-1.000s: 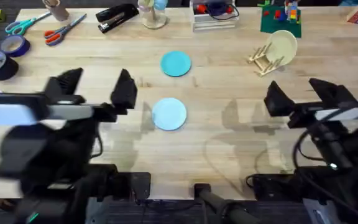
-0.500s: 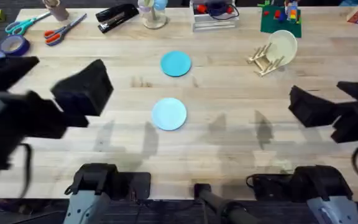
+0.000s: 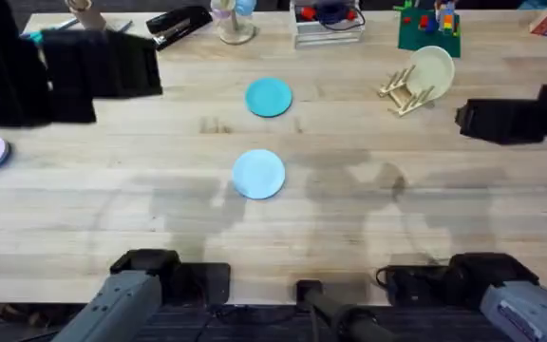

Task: Pick up the plates from the table one by one and place each into a slot on the dish rack.

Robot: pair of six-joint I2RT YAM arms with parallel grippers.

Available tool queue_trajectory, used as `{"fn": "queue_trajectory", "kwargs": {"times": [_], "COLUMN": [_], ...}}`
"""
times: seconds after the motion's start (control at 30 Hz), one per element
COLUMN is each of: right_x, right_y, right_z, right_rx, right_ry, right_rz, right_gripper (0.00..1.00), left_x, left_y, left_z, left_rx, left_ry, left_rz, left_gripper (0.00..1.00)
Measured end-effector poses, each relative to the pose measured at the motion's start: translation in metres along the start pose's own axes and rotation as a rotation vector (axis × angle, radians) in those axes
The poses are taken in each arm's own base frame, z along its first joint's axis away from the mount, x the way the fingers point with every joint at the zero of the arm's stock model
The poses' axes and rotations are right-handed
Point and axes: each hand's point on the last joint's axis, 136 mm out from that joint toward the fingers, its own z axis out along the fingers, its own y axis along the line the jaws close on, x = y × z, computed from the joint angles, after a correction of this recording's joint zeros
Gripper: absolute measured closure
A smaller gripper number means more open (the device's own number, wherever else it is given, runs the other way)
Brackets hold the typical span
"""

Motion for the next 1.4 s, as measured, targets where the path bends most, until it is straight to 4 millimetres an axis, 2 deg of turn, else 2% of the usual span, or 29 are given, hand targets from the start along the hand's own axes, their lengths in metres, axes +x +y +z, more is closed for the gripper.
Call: {"fn": "queue_trajectory", "kwargs": {"times": [0.27,0.47,0.5,0.53,0.7,0.73,0.97,1.17,1.4], "right_x": [-0.001,-0.001,-0.002,-0.002,-0.002,-0.002,-0.002,-0.015,-0.015], "right_y": [-0.002,-0.002,-0.002,-0.002,-0.002,-0.002,-0.002,-0.002,-0.002], "right_z": [0.016,0.017,0.017,0.017,0.017,0.017,0.017,0.018,0.018], "right_rx": [0.000,0.000,0.000,0.000,0.000,0.000,0.000,0.000,-0.001], "right_ry": [0.118,0.124,0.123,0.123,0.123,0.122,0.119,0.069,0.070], "right_rz": [0.012,0.013,0.012,0.013,0.013,0.012,0.012,0.007,0.007], "right_gripper": [0.007,0.007,0.007,0.007,0.008,0.008,0.007,0.006,0.008], "left_x": [0.001,0.002,0.002,0.002,0.003,0.004,0.023,0.027,0.049], "left_y": [0.001,0.001,0.001,0.001,0.001,0.001,-0.001,-0.014,-0.037], "left_z": [0.022,0.030,0.030,0.030,0.031,0.031,0.026,0.029,0.065], "left_rx": [0.006,0.009,0.009,0.009,0.011,0.011,0.021,0.097,0.264], "left_ry": [0.148,0.180,0.181,0.182,0.193,0.198,0.277,0.297,0.383], "left_rz": [-0.015,-0.019,-0.021,-0.024,-0.023,-0.024,-0.034,-0.043,-0.048], "left_gripper": [0.008,0.008,0.035,0.136,0.901,0.941,0.958,0.958,0.958]}}
